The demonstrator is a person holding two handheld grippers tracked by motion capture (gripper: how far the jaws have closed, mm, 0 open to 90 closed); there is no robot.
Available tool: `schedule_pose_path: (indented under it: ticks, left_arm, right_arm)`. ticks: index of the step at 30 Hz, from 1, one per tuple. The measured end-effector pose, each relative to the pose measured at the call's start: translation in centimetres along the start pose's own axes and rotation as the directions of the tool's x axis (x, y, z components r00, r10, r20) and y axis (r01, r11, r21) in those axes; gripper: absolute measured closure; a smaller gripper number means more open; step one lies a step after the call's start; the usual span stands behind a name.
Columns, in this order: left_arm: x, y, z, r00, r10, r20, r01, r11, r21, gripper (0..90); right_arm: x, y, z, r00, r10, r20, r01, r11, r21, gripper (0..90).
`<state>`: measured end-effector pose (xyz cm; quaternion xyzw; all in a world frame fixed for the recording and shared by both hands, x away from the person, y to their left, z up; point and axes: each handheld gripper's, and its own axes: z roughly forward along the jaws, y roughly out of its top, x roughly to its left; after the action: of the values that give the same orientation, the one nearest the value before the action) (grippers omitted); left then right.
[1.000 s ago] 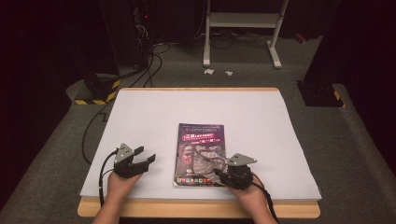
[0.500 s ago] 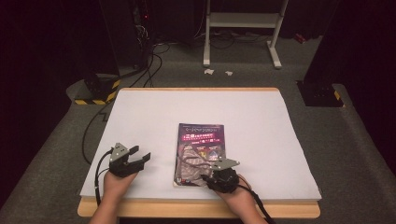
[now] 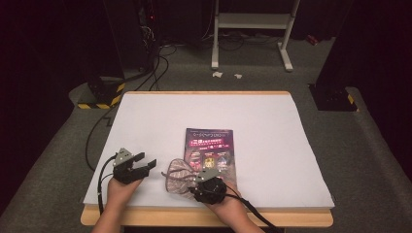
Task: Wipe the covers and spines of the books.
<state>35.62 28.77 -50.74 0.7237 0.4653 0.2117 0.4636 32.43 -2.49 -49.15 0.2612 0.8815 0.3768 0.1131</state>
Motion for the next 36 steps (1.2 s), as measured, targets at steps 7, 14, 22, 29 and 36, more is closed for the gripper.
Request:
schedule_pose_path:
  ticks: [7,14,22,29,36]
  left_arm:
    - [-0.1,0.0,0.1,1.0,0.004,-0.001,-0.004,1.0,0.008,36.5]
    - [-0.2,0.0,0.1,0.9999,0.012,-0.006,-0.012,0.9999,0.006,36.3]
    - [-0.3,-0.1,0.0,0.9998,0.021,-0.004,-0.021,0.9998,0.004,36.1]
    - [-0.3,-0.1,0.1,0.9998,0.019,-0.004,-0.019,0.9998,0.005,36.1]
    - [-0.3,0.0,0.1,0.9998,0.02,-0.004,-0.02,0.9998,0.008,36.0]
  right_arm:
    - [-1.8,-1.3,-1.1,0.9981,0.039,0.047,-0.039,0.9992,-0.007,60.0]
    - [-3.9,-3.4,-3.2,0.989,0.093,0.115,-0.091,0.9956,-0.022,59.8]
    - [-6.0,-5.6,-5.4,0.9671,0.167,0.192,-0.162,0.9859,-0.043,59.8]
    - [-6.9,-6.4,-6.4,0.9531,0.2,0.227,-0.194,0.9797,-0.051,59.8]
    - [-5.2,-5.4,-5.3,0.964,0.153,0.217,-0.15,0.9882,-0.031,59.6]
